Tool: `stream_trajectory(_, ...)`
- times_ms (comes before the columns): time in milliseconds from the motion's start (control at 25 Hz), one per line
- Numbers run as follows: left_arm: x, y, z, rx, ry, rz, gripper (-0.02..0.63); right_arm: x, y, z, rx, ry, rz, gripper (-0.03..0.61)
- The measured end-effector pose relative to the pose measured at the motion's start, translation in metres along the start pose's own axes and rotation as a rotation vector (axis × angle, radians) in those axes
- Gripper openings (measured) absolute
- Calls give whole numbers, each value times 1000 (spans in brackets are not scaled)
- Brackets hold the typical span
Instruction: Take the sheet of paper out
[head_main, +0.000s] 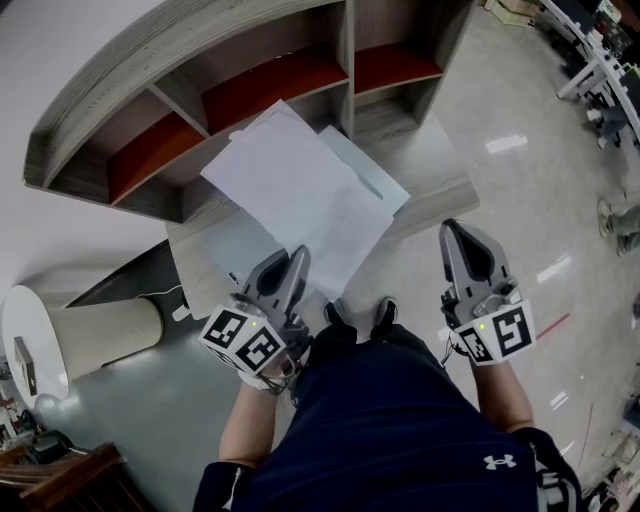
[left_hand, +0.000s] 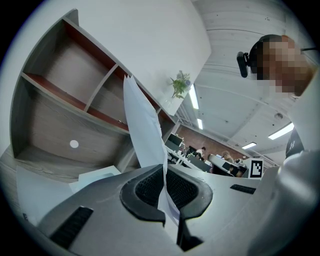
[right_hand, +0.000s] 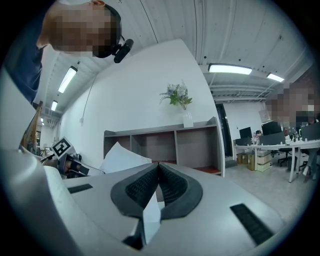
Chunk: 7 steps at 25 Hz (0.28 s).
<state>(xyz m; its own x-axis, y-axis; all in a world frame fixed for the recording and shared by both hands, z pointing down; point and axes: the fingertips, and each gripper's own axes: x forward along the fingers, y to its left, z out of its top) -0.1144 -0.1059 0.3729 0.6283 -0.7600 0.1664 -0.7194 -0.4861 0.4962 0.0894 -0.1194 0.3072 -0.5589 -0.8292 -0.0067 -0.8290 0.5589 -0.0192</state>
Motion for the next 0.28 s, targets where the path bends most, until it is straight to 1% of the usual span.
stream_trajectory(280,0,-2,-2,7,4,-11,15,-2,0,-3,14,5,5,12)
